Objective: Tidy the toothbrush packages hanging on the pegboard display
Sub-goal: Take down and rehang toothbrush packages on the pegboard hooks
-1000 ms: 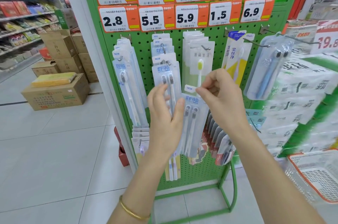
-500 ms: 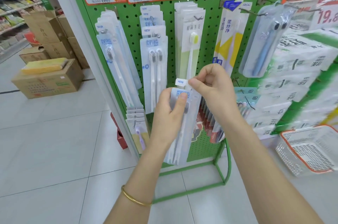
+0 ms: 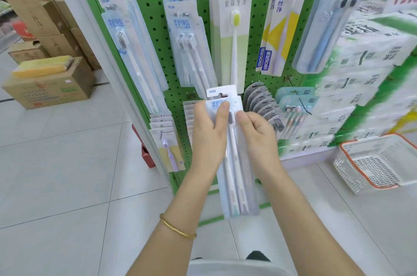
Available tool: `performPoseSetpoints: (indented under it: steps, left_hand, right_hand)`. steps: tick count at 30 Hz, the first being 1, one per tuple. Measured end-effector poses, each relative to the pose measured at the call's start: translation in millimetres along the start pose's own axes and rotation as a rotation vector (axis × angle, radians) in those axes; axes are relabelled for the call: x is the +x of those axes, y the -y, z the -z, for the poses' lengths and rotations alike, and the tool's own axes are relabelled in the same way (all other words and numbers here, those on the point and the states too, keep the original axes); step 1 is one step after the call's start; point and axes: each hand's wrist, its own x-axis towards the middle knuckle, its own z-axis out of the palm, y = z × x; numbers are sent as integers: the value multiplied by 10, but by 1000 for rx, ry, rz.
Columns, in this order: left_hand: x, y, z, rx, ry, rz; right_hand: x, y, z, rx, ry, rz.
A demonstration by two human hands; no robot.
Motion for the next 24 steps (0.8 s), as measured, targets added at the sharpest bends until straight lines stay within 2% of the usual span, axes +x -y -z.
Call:
performPoseSetpoints:
  steps: [5,9,17,24]
  left_hand:
    - [-135,192,2,136,46,-39]
    - [-245,362,25,314,162,-38]
    - [-390,351,67,483,415,-97]
    - [-284,306,199,603,665,-83]
  right_hand:
    - [-47,-21,-72,231,-39,-167]
    - [12,-27,-57,286,-63,-267]
    - [94,-63,54,385,-290,-357]
    - [104,-154,121,407,-213,-428]
